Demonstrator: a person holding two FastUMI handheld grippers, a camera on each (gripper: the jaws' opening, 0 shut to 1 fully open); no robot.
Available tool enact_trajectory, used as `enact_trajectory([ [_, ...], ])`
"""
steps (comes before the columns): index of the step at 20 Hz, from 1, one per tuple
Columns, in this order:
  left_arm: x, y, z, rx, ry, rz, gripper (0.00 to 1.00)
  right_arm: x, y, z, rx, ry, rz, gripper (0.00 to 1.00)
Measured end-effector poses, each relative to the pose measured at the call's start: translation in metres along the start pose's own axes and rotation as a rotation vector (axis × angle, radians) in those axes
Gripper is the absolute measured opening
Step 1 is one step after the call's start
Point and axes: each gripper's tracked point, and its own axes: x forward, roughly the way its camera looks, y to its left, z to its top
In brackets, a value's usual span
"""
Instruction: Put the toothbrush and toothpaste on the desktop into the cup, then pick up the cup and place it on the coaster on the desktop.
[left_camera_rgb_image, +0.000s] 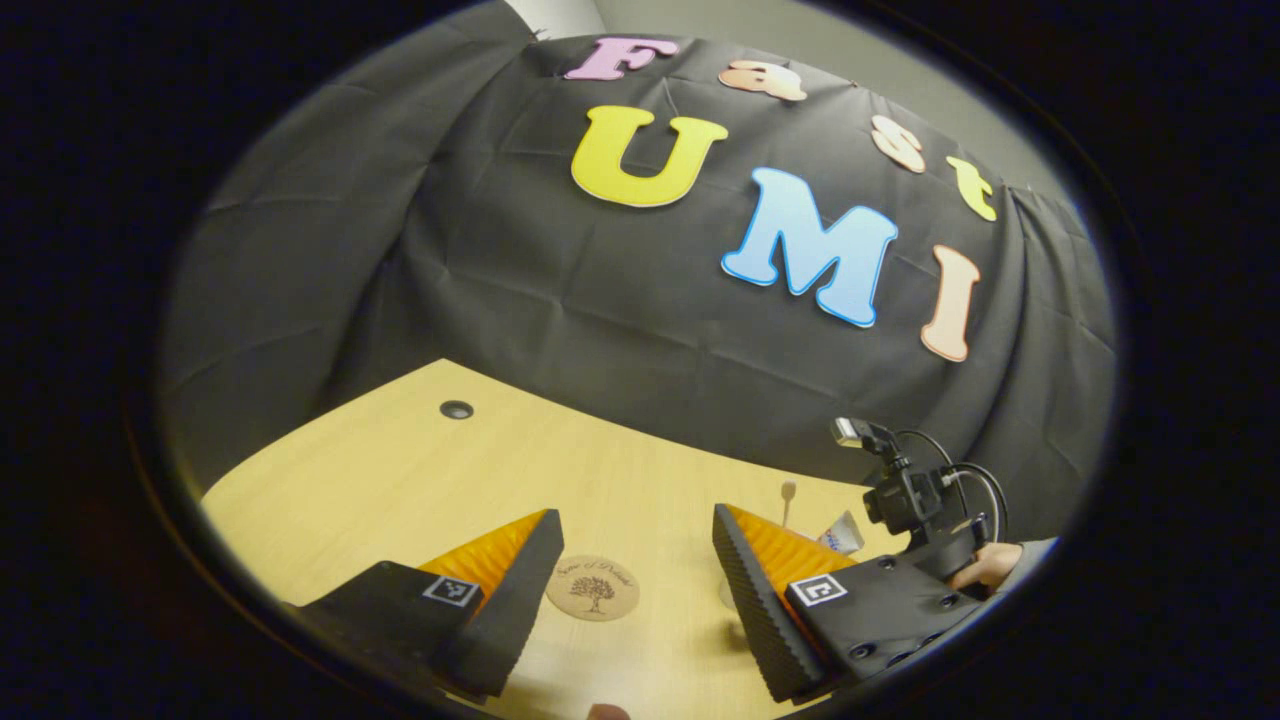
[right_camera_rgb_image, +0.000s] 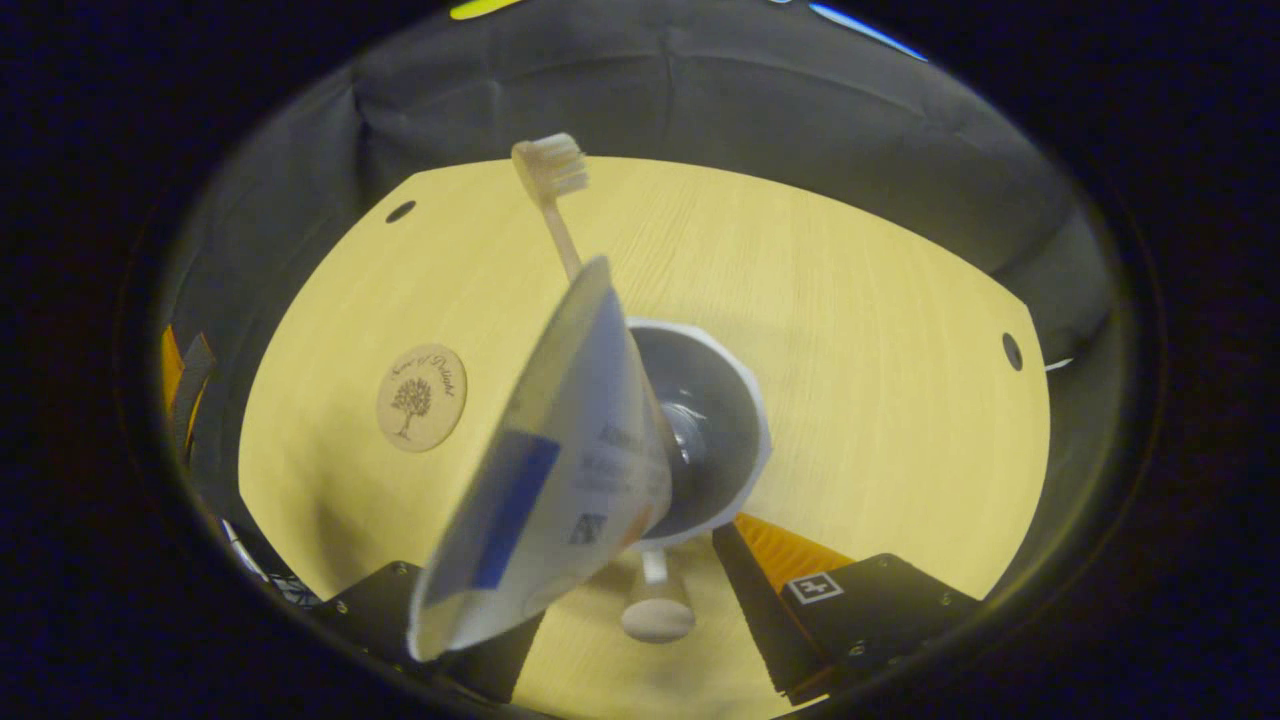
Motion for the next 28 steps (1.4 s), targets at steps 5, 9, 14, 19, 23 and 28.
enact_trajectory([
  [5, -0.003, -0.002, -0.003, 0.004, 0.006, -0.001, 0.97, 0.01, 0.001, 0.004, 0.01, 0.029, 0.003, 0.83],
  [9, -0.012, 0.004, -0.007, -0.008, 0.012, 0.005, 0.97, 0.006, -0.004, 0.004, 0.025, 0.043, -0.001, 0.67],
  [14, -0.017, 0.016, -0.015, -0.021, 0.033, 0.017, 0.97, 0.009, -0.004, 0.006, 0.1, 0.056, -0.014, 0.33],
  [19, -0.024, 0.029, -0.014, -0.038, 0.029, 0.023, 0.96, 0.004, 0.0, 0.009, 0.086, 0.037, -0.036, 0.3],
  [23, -0.034, 0.047, -0.012, -0.046, 0.032, 0.031, 0.97, -0.009, 0.014, 0.02, 0.076, 0.013, -0.031, 0.29],
  [28, -0.054, 0.077, -0.01, -0.062, 0.037, 0.048, 0.97, -0.008, 0.061, 0.025, 0.049, 0.013, 0.009, 0.29],
])
